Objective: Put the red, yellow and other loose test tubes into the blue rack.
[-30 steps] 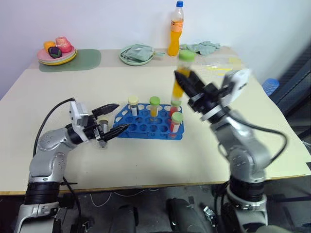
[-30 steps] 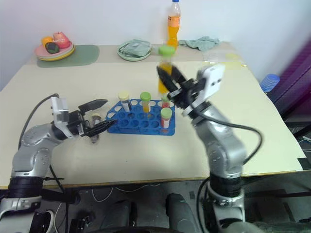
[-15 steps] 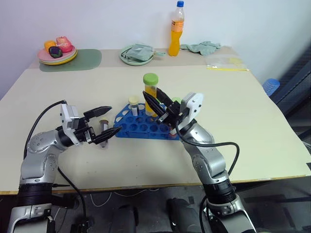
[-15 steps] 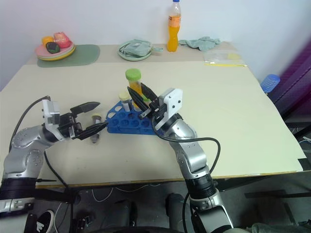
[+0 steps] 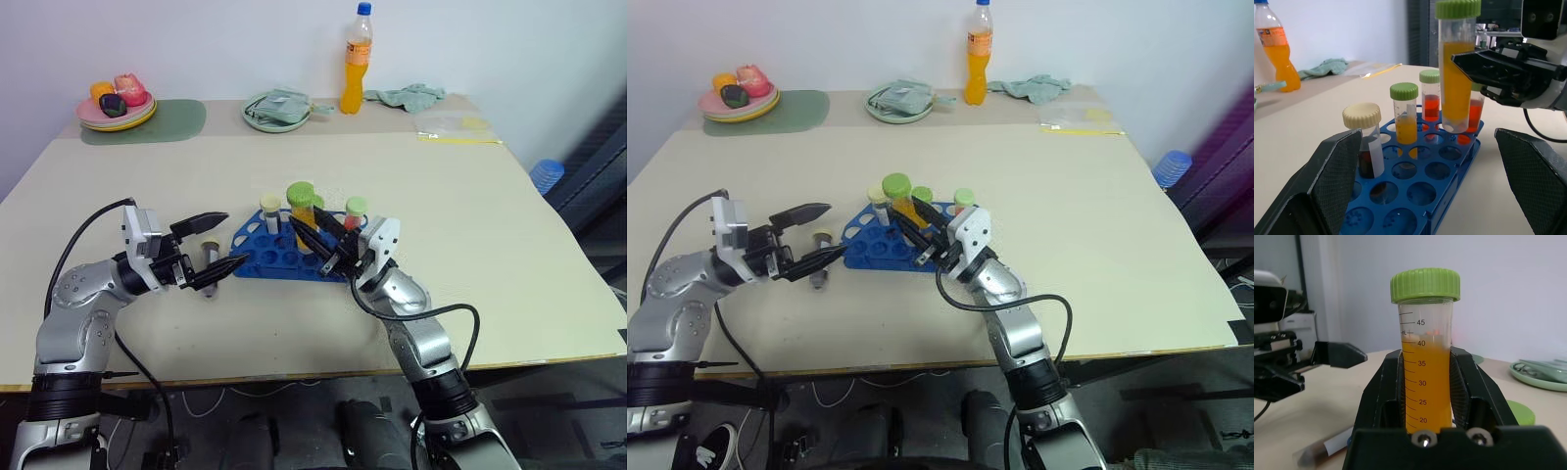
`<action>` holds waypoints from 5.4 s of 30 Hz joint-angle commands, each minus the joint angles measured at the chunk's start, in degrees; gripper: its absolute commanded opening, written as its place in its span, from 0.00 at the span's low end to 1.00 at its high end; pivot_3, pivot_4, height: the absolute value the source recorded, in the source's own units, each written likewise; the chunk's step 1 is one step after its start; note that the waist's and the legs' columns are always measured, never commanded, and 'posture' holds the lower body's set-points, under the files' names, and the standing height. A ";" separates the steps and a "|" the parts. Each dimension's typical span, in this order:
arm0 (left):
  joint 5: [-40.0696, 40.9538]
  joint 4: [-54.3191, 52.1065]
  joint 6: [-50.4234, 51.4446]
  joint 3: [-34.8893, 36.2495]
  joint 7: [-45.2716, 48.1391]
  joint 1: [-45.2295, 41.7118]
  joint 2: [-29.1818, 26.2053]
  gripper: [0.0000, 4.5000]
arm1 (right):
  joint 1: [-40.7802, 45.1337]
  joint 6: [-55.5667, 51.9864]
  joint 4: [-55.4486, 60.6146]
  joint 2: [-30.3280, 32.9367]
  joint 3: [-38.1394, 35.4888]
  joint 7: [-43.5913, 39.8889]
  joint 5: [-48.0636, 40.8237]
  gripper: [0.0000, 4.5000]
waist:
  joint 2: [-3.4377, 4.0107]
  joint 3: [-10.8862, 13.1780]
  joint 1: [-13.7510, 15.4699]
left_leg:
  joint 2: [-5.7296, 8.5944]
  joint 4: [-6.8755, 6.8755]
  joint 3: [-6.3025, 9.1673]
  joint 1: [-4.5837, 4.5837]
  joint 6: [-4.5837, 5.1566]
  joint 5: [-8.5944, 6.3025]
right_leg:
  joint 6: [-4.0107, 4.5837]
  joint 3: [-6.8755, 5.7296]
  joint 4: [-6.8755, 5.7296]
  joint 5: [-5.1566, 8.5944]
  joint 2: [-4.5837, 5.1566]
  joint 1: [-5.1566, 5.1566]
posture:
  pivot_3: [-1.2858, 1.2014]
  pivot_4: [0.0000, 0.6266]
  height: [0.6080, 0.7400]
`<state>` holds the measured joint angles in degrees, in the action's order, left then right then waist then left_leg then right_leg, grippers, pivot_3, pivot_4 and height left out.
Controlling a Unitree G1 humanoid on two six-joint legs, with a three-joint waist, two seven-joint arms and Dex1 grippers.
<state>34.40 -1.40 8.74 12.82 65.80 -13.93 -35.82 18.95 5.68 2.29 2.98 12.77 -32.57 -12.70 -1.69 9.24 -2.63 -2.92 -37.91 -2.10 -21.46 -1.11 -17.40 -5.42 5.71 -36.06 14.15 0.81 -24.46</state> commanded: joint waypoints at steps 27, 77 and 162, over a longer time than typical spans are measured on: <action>0.22 4.38 -5.26 1.62 4.96 0.86 -0.17 1.00 | -0.47 -2.38 -0.49 -0.94 1.92 -1.28 -0.85 0.18 | 0.02 0.02 -0.03 | 0.00 -0.01 -0.01 -0.01 0.00 0.00 | 0.01 0.00 0.00 0.00 -0.02 -0.02 | 0.52 0.24 1.00; 1.56 -7.30 3.93 -0.78 -3.22 -1.13 0.10 1.00 | -2.11 9.79 -9.11 -0.63 0.26 4.97 7.15 0.18 | 0.01 0.01 -0.01 | 0.01 -0.04 0.00 0.01 -0.01 0.00 | 0.01 0.01 -0.04 0.00 -0.01 0.01 | 0.52 0.24 1.00; 0.64 13.09 83.76 -8.13 -42.66 -32.41 -5.83 1.00 | -10.14 -26.07 26.60 38.83 -19.26 -21.17 -23.19 0.99 | -0.29 0.11 0.69 | 0.13 -0.18 0.13 -0.03 -0.02 0.01 | -0.14 -0.01 -0.08 0.02 -0.02 0.06 | 0.52 0.24 1.00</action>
<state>34.94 12.32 92.03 3.29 23.98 -45.73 -41.48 7.81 -21.50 27.95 42.04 -5.94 -53.86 -36.04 -1.98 9.35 -1.95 -2.80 -38.09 -1.96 -21.48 -1.13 -17.39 -5.57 5.69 -36.15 14.16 0.78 -24.40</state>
